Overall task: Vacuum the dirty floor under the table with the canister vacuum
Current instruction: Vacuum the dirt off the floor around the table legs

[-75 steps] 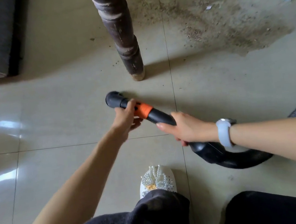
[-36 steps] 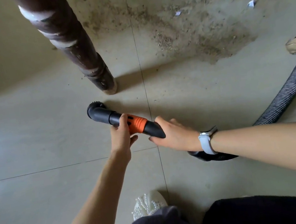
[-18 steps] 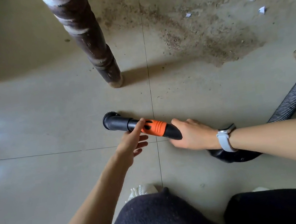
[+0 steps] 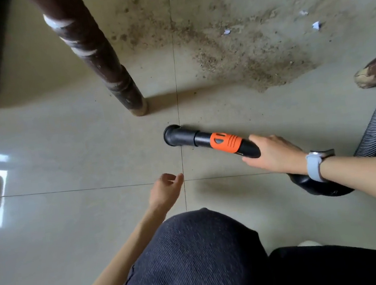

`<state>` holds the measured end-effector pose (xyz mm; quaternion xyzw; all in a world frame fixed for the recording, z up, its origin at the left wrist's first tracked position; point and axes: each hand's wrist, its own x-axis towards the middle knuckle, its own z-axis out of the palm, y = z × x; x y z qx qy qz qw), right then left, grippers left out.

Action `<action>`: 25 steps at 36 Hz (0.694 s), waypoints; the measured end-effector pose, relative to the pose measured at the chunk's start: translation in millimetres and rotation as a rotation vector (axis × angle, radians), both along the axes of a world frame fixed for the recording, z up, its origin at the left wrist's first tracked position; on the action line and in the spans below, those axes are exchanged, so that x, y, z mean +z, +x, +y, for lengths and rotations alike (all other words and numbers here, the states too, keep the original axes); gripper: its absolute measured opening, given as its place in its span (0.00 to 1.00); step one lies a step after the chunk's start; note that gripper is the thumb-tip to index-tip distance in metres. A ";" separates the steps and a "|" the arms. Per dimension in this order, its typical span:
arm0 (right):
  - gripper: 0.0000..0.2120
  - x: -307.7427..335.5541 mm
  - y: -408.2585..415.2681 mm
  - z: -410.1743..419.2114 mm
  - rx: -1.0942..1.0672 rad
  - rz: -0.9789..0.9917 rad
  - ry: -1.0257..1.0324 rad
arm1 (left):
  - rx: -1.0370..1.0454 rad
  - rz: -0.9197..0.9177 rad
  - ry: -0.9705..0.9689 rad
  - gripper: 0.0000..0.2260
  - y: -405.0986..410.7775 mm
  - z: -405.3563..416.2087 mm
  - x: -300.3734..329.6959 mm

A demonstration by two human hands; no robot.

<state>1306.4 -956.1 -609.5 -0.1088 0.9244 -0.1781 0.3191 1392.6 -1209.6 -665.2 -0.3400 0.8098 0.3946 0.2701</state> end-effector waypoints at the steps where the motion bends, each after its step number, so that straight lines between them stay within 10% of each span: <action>1: 0.13 1.5 1.5 -0.2 0.009 -0.004 0.001 | 0.032 0.020 -0.073 0.17 4.4 -3.3 -4.8; 8: 0.14 -1.5 40.4 -12.2 0.407 -0.064 0.100 | 0.337 0.081 -0.289 0.19 25.2 -39.2 -28.0; 19: 0.10 5.6 -37.9 -17.5 -0.106 0.019 -0.052 | -0.402 -0.079 -0.272 0.34 25.2 -49.3 -59.2; 25: 0.11 5.0 -16.7 -26.4 -0.039 -0.069 -0.057 | -0.427 -0.132 -0.281 0.33 21.1 -40.1 -58.4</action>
